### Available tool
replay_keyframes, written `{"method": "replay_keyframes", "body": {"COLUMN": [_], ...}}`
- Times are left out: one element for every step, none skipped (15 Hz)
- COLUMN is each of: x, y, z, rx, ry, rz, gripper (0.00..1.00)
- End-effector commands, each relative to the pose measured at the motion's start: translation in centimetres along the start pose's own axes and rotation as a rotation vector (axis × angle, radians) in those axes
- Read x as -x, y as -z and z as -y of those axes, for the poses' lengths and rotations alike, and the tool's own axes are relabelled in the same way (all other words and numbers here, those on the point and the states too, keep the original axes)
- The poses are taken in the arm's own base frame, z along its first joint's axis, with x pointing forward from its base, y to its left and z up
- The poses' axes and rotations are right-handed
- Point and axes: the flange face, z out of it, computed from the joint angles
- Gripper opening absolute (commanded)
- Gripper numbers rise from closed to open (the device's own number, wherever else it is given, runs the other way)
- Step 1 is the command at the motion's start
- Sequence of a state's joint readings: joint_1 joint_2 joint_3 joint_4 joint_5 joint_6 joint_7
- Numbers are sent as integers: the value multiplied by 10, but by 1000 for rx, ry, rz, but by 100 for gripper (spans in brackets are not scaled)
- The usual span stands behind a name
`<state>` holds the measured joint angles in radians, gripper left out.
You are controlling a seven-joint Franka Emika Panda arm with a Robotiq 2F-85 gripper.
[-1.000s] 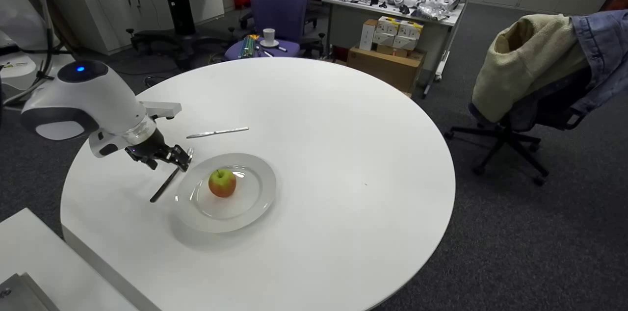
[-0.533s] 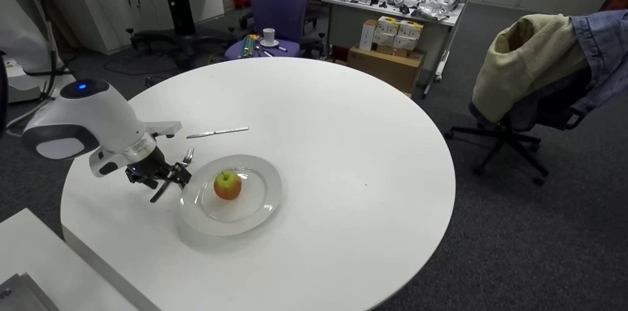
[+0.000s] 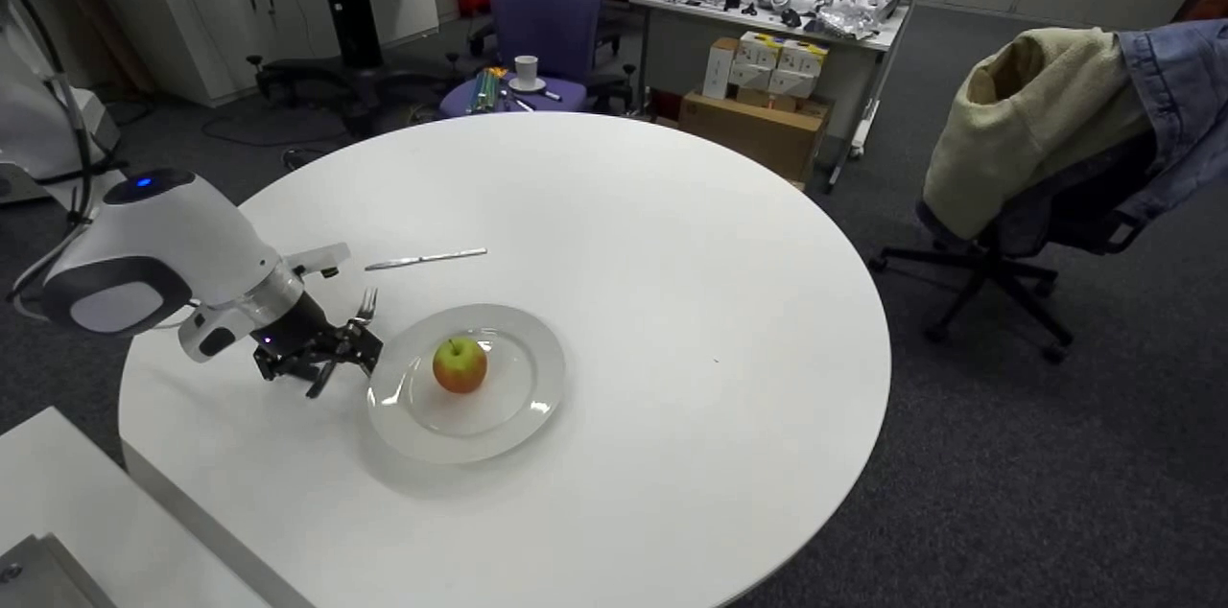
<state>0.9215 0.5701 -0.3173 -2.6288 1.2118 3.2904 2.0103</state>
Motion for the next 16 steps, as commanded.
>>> {"method": "replay_keyframes", "body": {"x": [15,24,32,38,43,47,47,46,41,39,34,30,26,21,17,13], "y": [21,33,46,55,63,72,77,80,79,80,76,72,69,64,61,58], "z": [2,1,2,3,3,5,8,12,18,23,29,34,38,42,45,47], "rx": [-51,-58,-69,-82,-95,-102,-107,-113,-116,-116,-124,-130,-140,-151,-160,-169], "ry": [53,55,50,49,47,40,29,14,-9,-30,-45,-56,-67,-75,-82,-88], "rz": [59,100,140,170,198,220,232,238,229,227,210,195,179,162,148,133], "gripper": [100,100,100,100,100,100,100,100,100,100,100,100,100,100,100,100]}}
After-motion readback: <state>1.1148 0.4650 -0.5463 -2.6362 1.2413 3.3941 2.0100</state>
